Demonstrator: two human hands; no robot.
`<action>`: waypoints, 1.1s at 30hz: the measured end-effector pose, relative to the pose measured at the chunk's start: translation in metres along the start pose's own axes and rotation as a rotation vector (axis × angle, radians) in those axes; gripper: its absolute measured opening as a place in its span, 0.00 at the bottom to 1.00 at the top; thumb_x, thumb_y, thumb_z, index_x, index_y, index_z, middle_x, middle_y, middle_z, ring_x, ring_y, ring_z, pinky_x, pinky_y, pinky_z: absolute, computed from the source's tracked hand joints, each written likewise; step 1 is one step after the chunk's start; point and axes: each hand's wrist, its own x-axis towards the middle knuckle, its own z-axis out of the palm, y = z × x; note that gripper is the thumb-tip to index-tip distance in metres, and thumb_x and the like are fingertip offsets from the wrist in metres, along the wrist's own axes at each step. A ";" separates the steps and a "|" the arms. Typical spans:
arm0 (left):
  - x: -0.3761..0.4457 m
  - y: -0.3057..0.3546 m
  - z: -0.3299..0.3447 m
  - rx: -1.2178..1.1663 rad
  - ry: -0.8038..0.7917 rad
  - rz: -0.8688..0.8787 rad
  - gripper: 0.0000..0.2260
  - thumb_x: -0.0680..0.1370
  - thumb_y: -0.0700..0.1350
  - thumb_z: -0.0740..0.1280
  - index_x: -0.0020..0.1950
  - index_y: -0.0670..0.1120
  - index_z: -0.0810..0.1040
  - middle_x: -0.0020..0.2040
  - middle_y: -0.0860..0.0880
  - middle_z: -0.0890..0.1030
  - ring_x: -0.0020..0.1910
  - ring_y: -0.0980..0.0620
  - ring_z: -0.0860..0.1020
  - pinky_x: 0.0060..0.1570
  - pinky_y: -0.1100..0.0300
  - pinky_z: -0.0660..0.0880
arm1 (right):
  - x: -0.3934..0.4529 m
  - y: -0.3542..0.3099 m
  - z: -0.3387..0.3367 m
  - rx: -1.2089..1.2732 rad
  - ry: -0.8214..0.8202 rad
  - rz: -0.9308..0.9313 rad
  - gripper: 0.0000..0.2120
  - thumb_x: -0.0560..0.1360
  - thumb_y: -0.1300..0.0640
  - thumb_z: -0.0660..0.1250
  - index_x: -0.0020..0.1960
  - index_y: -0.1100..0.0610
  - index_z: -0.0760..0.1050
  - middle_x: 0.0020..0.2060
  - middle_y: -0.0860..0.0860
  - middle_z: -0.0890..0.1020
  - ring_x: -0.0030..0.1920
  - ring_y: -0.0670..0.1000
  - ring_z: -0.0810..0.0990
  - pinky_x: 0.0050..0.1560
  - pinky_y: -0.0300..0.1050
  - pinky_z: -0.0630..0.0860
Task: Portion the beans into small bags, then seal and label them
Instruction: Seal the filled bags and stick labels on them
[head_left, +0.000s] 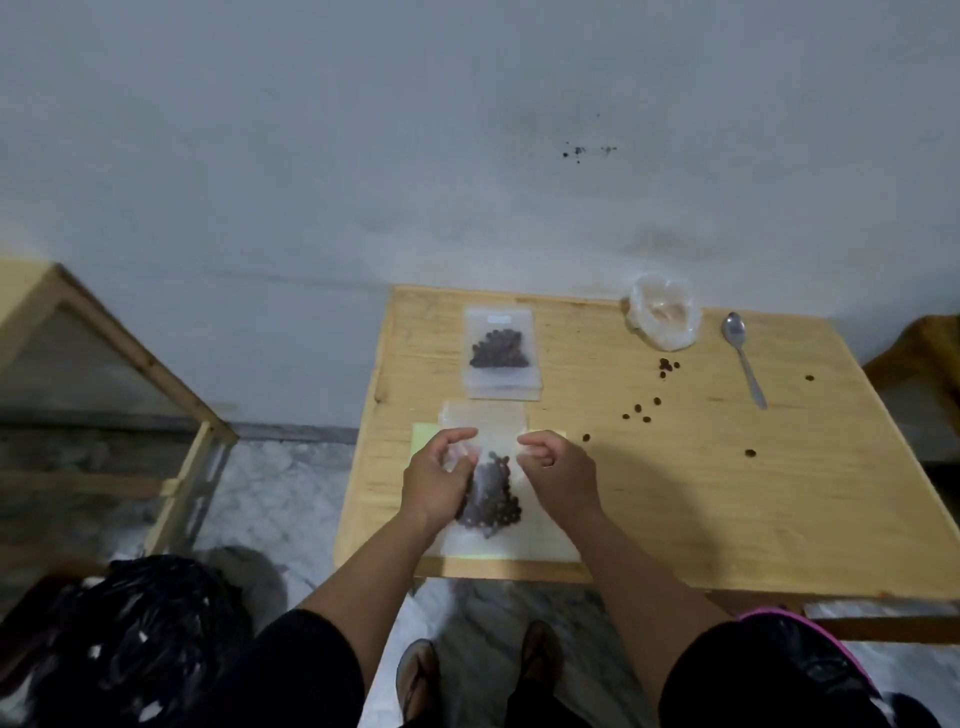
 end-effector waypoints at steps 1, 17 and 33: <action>-0.001 -0.006 -0.013 -0.012 0.029 -0.007 0.11 0.77 0.41 0.66 0.54 0.56 0.78 0.54 0.53 0.80 0.56 0.49 0.77 0.54 0.60 0.72 | 0.000 -0.005 0.010 -0.030 0.005 -0.005 0.09 0.73 0.61 0.65 0.52 0.56 0.80 0.46 0.52 0.83 0.43 0.46 0.78 0.39 0.29 0.68; -0.006 -0.058 -0.108 -0.167 0.182 -0.109 0.13 0.77 0.38 0.66 0.54 0.57 0.77 0.54 0.50 0.80 0.43 0.53 0.79 0.47 0.59 0.78 | 0.029 -0.026 0.087 -0.298 0.110 -0.072 0.09 0.73 0.64 0.64 0.51 0.62 0.79 0.46 0.58 0.82 0.49 0.58 0.78 0.46 0.41 0.67; 0.013 -0.047 -0.099 -0.143 0.110 -0.138 0.14 0.77 0.39 0.67 0.54 0.59 0.77 0.60 0.52 0.78 0.62 0.46 0.75 0.63 0.53 0.72 | 0.035 -0.042 0.083 -0.120 0.153 0.087 0.06 0.72 0.61 0.66 0.49 0.60 0.78 0.45 0.53 0.82 0.43 0.47 0.74 0.44 0.36 0.65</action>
